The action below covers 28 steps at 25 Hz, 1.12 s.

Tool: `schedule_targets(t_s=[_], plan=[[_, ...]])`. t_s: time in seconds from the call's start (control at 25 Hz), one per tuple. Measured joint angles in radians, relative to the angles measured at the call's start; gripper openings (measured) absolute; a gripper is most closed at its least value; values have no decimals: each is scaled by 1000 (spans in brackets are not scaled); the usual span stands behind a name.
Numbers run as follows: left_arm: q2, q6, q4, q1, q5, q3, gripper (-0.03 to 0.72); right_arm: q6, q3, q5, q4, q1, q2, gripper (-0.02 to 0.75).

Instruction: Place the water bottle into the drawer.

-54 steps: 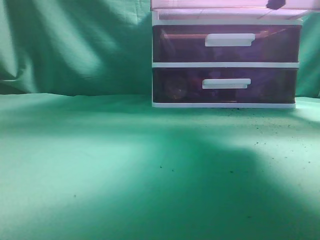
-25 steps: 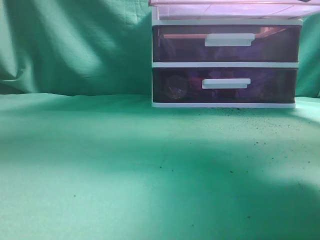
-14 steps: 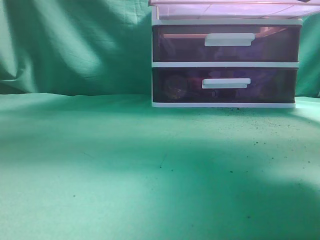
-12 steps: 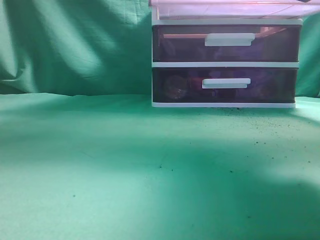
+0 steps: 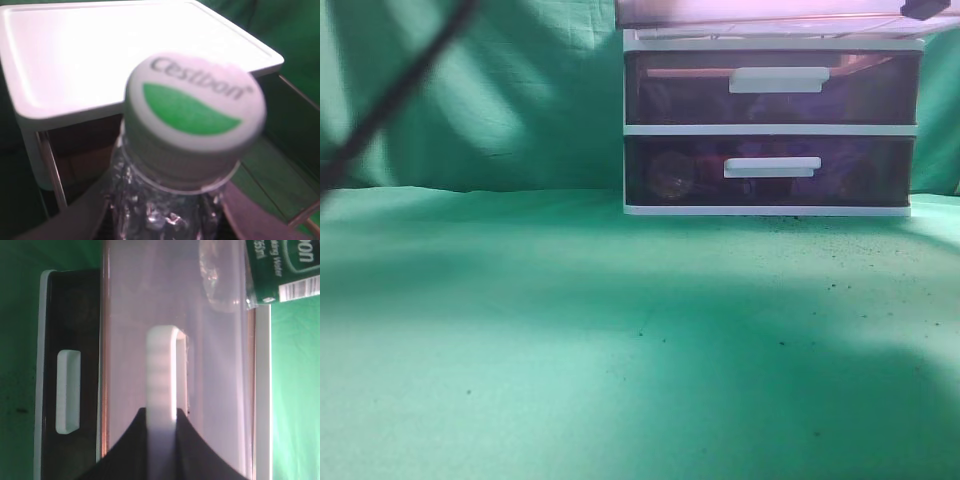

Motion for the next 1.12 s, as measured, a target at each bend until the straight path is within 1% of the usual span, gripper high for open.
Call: schedule_targets(t_s=[0.08, 0.32, 0.36, 0.4, 0.52, 0.56, 0.6, 0.68, 0.8, 0.84, 1.0, 1.12], plan=[[2, 23, 7, 0, 28, 0, 265, -2, 0, -13, 0, 0, 8, 84], [49, 30, 36, 0, 120, 0, 265, -2, 0, -41, -1, 0, 18, 84], [51, 32, 39, 0, 115, 0, 328, -4, 0, -42, -1, 0, 18, 84], [51, 35, 41, 0, 115, 0, 363, -4, 0, -42, -1, 0, 18, 84], [51, 70, 35, 0, 108, 0, 516, -4, 0, -42, -1, 0, 20, 84], [51, 98, 21, -2, 106, -5, 559, -4, 0, -43, -1, 0, 20, 84], [51, 125, 1, -4, 103, -14, 582, -4, 0, -43, -1, 0, 20, 84], [51, 201, -38, -15, 84, -30, 569, -4, 0, -43, -1, 0, 20, 84], [51, 272, -56, -35, 32, -38, 569, -4, 0, -43, -1, 0, 20, 84], [51, 282, -58, -37, 13, -38, 526, -4, 0, -43, -1, 0, 20, 84], [103, 316, -62, -39, -91, -44, 523, 6, 0, -44, -1, 0, 20, 84], [160, 325, -91, -56, -216, -44, 523, 46, 0, -47, -10, 0, 20, 84]])
